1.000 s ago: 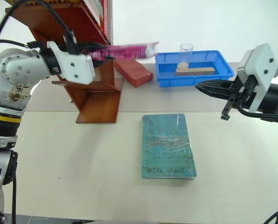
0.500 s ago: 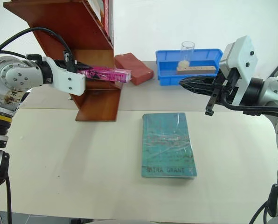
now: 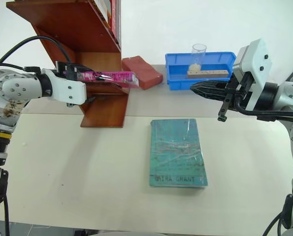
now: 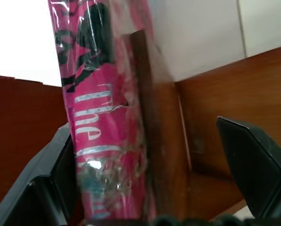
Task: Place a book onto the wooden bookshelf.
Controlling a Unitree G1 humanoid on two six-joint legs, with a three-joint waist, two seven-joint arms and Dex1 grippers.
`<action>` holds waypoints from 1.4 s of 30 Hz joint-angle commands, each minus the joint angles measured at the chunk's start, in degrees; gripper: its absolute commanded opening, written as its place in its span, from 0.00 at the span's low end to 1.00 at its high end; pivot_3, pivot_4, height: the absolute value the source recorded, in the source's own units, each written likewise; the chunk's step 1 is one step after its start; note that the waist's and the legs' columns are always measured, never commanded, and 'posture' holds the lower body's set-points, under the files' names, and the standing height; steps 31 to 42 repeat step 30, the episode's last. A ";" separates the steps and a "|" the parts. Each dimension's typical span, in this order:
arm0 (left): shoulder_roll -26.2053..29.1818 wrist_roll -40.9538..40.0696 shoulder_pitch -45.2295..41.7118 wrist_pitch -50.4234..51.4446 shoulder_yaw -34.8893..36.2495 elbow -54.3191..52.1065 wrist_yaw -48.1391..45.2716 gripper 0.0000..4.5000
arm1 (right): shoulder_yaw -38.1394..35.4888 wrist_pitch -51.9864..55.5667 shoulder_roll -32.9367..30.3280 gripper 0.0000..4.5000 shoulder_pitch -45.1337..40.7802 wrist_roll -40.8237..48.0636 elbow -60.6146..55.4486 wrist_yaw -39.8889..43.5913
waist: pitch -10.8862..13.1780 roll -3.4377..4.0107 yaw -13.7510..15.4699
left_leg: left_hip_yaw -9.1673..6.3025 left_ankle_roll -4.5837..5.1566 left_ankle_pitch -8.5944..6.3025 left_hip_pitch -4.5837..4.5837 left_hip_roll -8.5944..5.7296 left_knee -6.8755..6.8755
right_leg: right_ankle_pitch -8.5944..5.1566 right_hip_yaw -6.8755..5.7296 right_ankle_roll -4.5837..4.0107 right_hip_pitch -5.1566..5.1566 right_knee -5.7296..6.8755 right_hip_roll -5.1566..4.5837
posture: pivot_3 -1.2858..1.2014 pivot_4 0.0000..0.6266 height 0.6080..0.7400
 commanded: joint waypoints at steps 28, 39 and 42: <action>8.54 -39.79 31.33 48.25 32.96 -26.78 -9.19 1.00 | 0.48 -16.12 -8.82 0.00 0.37 -10.74 16.80 16.93 | 0.35 0.00 -0.26 | 0.25 -0.01 -0.02 0.54 0.20 -0.12 | -0.11 -0.11 -0.16 -0.04 -0.01 -0.03 | 0.52 0.24 0.31; 8.32 -41.21 30.79 49.08 32.42 -26.63 -9.29 1.00 | 0.40 -16.23 -8.91 0.00 0.50 -10.83 16.72 16.96 | 0.35 -0.01 -0.27 | 0.25 -0.01 -0.02 0.56 0.20 -0.13 | -0.11 -0.12 -0.16 -0.05 -0.01 -0.03 | 0.52 0.24 0.31; 8.32 -41.21 30.79 49.08 32.42 -26.63 -9.29 1.00 | 0.40 -16.23 -8.91 0.00 0.50 -10.83 16.72 16.96 | 0.35 -0.01 -0.27 | 0.25 -0.01 -0.02 0.56 0.20 -0.13 | -0.11 -0.12 -0.16 -0.05 -0.01 -0.03 | 0.52 0.24 0.31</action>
